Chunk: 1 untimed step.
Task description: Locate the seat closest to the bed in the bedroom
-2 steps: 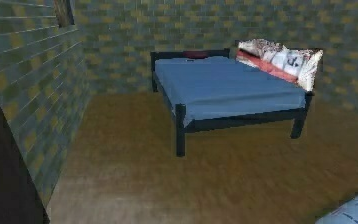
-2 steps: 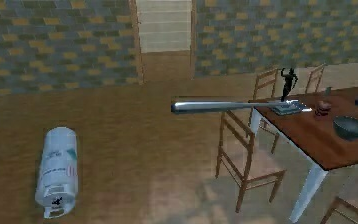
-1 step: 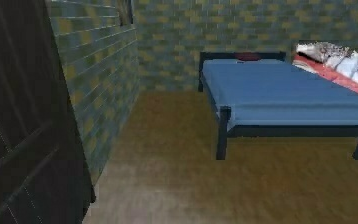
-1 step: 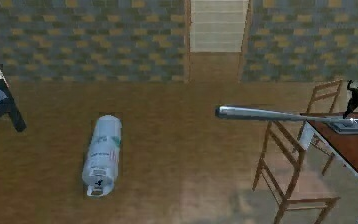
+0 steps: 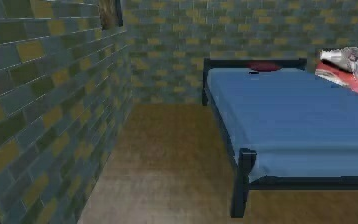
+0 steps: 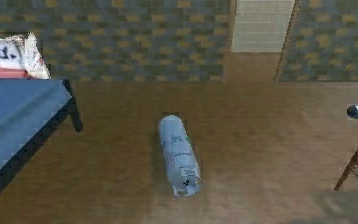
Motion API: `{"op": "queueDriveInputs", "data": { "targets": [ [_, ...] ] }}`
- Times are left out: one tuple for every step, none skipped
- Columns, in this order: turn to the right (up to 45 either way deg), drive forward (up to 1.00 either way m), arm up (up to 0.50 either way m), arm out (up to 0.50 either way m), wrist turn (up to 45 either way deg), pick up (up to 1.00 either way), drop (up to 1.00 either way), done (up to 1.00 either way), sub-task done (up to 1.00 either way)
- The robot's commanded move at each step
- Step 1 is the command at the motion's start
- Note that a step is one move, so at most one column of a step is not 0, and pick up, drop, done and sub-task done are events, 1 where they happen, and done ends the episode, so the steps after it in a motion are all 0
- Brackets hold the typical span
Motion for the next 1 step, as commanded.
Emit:
{"op": "queueDriveInputs", "data": {
  "targets": [
    [-12.0,0.00,0.00,0.00,0.0,0.00,0.00,0.00,0.00]
  ]
}}
